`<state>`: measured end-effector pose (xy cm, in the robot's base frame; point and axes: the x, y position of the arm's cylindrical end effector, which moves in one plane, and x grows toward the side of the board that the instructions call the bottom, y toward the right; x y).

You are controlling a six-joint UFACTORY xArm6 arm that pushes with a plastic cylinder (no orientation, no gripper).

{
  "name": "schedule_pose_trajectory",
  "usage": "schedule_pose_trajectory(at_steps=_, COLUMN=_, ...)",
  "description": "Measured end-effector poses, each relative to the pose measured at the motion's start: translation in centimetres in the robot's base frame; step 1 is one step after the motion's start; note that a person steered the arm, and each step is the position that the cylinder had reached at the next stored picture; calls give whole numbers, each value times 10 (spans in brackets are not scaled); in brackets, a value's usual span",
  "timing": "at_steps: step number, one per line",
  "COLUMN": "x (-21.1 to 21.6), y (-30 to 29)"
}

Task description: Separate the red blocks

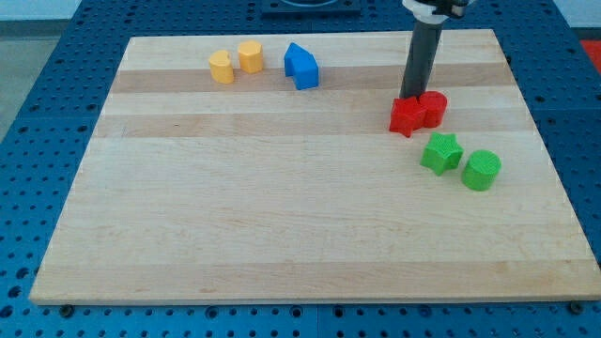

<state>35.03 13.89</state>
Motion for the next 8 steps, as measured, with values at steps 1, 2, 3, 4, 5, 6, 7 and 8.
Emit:
schedule_pose_trajectory(at_steps=1, x=-4, y=20)
schedule_pose_trajectory(at_steps=2, x=-20, y=29)
schedule_pose_trajectory(at_steps=3, x=-15, y=107)
schedule_pose_trajectory(at_steps=4, x=16, y=117)
schedule_pose_trajectory(at_steps=5, x=40, y=77)
schedule_pose_trajectory(at_steps=6, x=41, y=33)
schedule_pose_trajectory(at_steps=7, x=42, y=-12)
schedule_pose_trajectory(at_steps=8, x=42, y=-49)
